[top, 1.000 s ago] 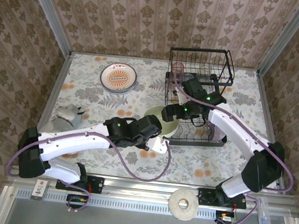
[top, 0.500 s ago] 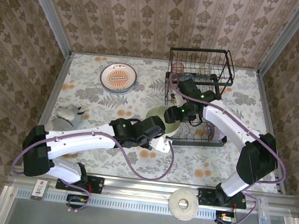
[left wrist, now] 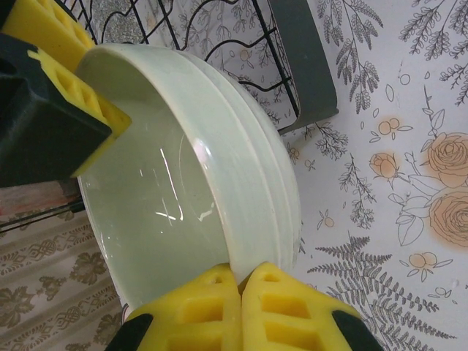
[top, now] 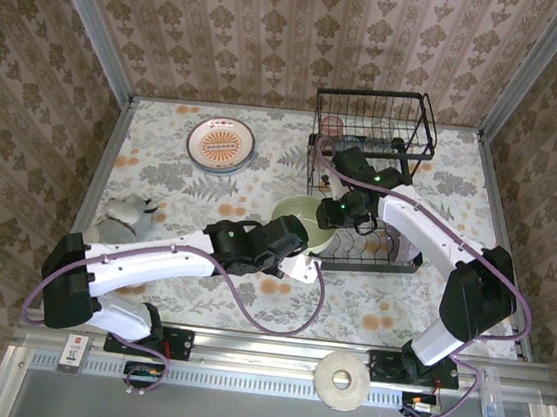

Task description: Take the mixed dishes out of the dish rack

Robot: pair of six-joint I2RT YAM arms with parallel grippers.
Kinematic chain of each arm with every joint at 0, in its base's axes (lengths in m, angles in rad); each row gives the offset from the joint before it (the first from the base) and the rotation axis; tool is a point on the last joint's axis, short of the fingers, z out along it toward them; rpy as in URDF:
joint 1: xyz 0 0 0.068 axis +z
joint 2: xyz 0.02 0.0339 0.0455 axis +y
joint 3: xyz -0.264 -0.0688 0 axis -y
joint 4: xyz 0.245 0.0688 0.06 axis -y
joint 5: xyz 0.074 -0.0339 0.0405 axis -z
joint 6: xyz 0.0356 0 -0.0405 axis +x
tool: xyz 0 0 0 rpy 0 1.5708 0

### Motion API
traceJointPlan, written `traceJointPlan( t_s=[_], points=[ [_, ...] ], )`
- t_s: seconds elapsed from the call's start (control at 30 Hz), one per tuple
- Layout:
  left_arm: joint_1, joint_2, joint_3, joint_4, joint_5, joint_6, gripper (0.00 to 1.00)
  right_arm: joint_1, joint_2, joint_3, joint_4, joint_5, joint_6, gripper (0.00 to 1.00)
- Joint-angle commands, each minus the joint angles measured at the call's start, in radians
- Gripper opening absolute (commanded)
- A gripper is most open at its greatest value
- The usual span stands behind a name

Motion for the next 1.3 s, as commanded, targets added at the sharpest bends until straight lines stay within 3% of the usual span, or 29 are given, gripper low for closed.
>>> traceJointPlan(
  t_s=[0.0, 0.3, 0.6, 0.7, 0.9, 1.1, 1.27],
  points=[
    [-0.007, -0.012, 0.014, 0.1, -0.059, 0.025, 0.0, 0.009, 0.013, 0.008, -0.041, -0.039, -0.009, 0.29],
    [-0.012, -0.009, 0.009, 0.121, -0.065, 0.036, 0.0, 0.005, 0.022, 0.005, -0.039, -0.04, 0.004, 0.01],
    [-0.016, -0.009, 0.004, 0.149, -0.093, 0.044, 0.0, -0.012, -0.024, -0.027, 0.012, -0.012, 0.045, 0.0],
    [-0.018, -0.008, 0.007, 0.147, -0.096, 0.042, 0.16, -0.025, -0.041, -0.038, 0.027, -0.004, 0.057, 0.0],
    [-0.02, -0.012, 0.003, 0.151, -0.106, 0.039, 0.65, -0.053, -0.069, -0.04, 0.036, 0.01, 0.069, 0.0],
    [-0.034, -0.032, 0.007, 0.163, -0.105, 0.019, 1.0, -0.065, -0.09, -0.039, 0.037, 0.019, 0.072, 0.0],
    [-0.036, -0.084, 0.026, 0.162, -0.039, -0.067, 1.0, -0.088, -0.126, -0.042, 0.043, 0.009, 0.083, 0.0]
  ],
)
